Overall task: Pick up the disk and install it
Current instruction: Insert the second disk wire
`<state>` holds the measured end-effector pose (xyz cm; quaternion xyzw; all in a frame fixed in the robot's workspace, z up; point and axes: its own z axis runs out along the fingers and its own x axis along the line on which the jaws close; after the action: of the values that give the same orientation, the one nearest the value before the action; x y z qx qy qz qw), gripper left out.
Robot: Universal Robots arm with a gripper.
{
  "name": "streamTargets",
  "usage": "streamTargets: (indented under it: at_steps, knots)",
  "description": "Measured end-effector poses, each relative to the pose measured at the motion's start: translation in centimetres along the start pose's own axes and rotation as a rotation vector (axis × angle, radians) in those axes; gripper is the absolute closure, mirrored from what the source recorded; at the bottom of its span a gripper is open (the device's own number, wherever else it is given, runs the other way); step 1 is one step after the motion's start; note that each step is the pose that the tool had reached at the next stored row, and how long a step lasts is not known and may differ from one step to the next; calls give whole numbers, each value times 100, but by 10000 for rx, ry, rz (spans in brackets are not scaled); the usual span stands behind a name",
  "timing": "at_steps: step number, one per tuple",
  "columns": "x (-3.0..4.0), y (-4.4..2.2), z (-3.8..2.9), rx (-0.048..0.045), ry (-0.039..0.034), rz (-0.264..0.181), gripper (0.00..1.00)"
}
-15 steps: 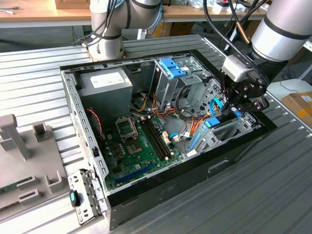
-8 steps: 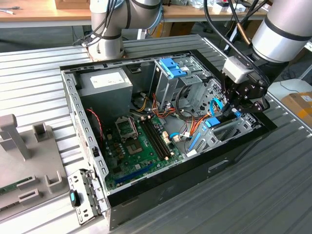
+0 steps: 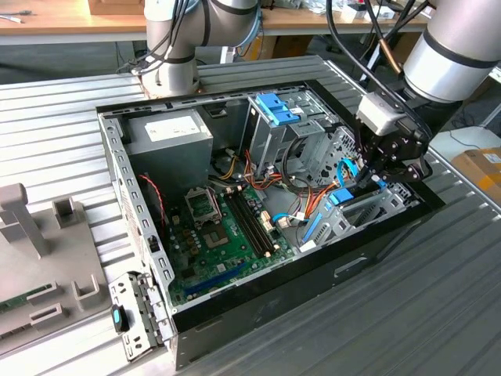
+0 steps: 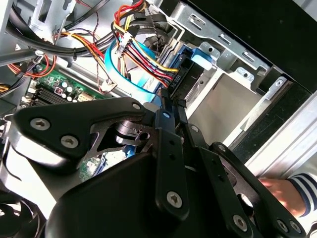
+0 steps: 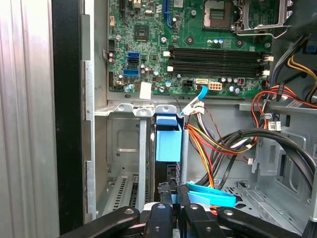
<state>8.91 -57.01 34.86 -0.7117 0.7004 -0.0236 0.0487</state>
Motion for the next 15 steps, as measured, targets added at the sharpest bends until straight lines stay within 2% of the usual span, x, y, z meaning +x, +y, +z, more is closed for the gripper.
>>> streamTargets:
  at_steps: [15]
  knots:
    - [4, 6, 54, -1, 3, 0, 84]
